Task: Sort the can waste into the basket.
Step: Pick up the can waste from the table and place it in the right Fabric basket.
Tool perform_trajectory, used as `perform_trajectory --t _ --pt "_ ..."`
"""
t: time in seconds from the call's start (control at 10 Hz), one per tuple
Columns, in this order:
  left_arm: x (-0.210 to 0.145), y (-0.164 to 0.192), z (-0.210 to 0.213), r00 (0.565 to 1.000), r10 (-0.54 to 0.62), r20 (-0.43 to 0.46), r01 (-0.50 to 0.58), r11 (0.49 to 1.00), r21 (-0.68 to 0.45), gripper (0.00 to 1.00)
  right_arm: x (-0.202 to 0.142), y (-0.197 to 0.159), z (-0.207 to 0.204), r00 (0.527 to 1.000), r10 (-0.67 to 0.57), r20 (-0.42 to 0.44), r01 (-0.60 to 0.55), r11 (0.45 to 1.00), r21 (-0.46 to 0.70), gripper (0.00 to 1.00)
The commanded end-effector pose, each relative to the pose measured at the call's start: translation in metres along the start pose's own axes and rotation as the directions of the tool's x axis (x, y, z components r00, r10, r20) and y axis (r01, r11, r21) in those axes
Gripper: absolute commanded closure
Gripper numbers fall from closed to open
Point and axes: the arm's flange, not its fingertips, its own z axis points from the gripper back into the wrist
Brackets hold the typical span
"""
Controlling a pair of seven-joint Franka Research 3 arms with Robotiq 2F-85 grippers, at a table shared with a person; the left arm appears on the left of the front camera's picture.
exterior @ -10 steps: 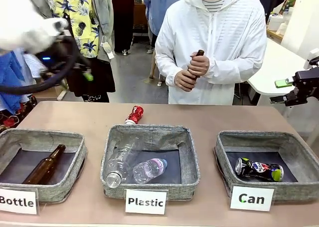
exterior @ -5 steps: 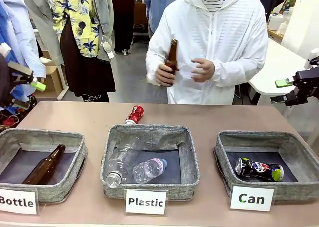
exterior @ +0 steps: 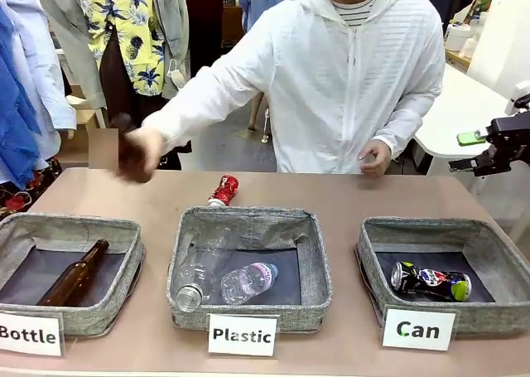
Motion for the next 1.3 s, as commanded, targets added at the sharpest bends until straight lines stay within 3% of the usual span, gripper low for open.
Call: perform_trajectory --t 0.0,0.2,0.5,1.2 --pt "-0.062 0.035 0.05 0.985 0.072 0.156 -0.054 0.992 -0.116 0.0 0.001 0.002 0.002 1.0 0.021 -0.004 -0.021 1.0 0.007 0.0" --pt "-0.13 0.069 0.06 0.96 0.134 0.244 -0.092 0.98 -0.175 0.0 0.001 0.002 0.002 1.0 0.021 -0.004 -0.021 1.0 0.007 0.0" --pt "-0.159 0.096 0.051 0.947 0.168 0.274 -0.106 0.968 -0.228 0.0 0.001 0.002 0.002 1.0 0.021 -0.004 -0.021 1.0 0.007 0.0" --pt "-0.088 0.03 0.028 0.977 0.115 0.178 -0.101 0.991 -0.086 0.0 0.001 0.002 0.002 1.0 0.021 -0.004 -0.021 1.0 0.007 0.0"
